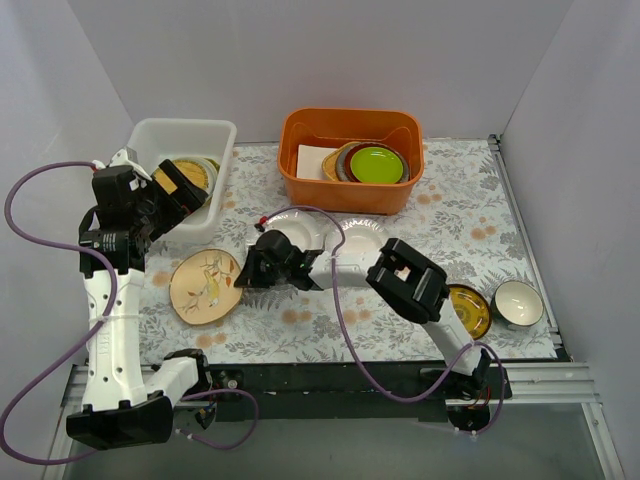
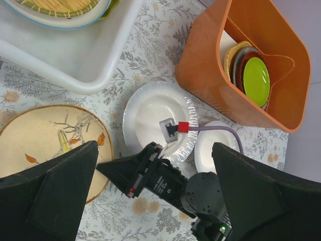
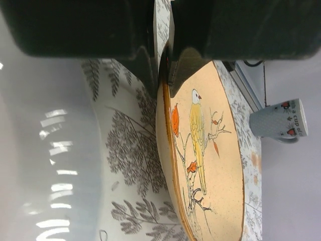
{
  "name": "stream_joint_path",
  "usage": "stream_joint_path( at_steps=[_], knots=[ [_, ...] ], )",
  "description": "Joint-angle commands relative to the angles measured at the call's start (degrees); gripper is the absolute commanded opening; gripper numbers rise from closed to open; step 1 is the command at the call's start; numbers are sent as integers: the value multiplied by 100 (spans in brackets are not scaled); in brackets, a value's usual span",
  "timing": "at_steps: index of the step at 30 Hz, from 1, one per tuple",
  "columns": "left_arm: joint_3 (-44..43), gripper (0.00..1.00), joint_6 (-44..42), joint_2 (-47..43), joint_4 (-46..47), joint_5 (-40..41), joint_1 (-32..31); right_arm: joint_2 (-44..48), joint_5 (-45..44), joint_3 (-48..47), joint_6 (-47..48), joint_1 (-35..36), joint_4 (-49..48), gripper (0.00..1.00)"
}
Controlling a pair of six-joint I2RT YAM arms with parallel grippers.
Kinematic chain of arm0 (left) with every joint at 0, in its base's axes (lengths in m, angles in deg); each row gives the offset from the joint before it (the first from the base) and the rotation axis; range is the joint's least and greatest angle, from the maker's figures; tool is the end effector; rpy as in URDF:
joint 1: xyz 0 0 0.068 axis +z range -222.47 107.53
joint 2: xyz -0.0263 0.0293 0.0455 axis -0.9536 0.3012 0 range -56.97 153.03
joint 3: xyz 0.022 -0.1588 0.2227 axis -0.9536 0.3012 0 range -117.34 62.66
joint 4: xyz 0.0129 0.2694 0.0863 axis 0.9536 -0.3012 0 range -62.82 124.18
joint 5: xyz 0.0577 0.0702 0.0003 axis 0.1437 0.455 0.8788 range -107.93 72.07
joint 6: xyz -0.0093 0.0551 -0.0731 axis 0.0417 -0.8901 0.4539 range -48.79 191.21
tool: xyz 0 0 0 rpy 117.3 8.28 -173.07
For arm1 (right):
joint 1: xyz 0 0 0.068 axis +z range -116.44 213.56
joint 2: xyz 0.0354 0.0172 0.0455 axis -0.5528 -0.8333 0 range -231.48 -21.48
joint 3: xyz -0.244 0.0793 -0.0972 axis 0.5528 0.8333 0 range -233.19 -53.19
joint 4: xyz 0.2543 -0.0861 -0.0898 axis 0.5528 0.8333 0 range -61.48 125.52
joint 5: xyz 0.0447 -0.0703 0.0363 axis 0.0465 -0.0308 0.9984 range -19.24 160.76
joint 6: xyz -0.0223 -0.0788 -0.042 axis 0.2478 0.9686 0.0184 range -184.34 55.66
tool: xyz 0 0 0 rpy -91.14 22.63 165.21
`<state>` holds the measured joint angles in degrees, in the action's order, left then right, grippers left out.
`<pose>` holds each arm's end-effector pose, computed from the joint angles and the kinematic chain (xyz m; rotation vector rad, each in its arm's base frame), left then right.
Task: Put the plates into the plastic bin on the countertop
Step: Pick up the plate at the center of the board, then place the plate in the plastic bin.
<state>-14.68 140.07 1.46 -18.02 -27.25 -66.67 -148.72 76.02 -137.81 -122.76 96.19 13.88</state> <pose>0.2451 0.0115 0.3981 -1.2884 1.8529 -0.7928 0.2490 0.4978 0.1142 -0.1525 2.3654 1.2930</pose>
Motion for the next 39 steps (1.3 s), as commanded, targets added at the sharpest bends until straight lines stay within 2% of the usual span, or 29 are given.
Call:
stream_joint_path(
  at_steps=[1, 9, 13, 25, 31, 32, 39],
  knots=[
    [-264, 98, -75, 45, 9, 211, -18, 989, -156, 454, 181, -23, -558, 1],
    [-53, 98, -127, -60, 228, 168, -27, 2264, -420, 1131, 488, -102, -304, 1],
    [140, 98, -241, -174, 351, -17, -18, 3237, -647, 1702, 515, -207, -294, 1],
    [1238, 98, -268, -614, 1265, -1949, -27, 5418, -657, 2801, 568, -1200, 22, 1],
    [1976, 98, 92, -860, 2003, -3310, -27, 6025, -570, 3170, 437, -1675, 23, 1],
    [2056, 98, 232, -877, 2082, -3409, -18, 6079, -326, 3249, 375, -1719, -48, 1],
    [2829, 96, 846, -1141, 3003, -4086, -18, 6308, -51, 3408, 208, -1956, -268, 1]
  ],
)
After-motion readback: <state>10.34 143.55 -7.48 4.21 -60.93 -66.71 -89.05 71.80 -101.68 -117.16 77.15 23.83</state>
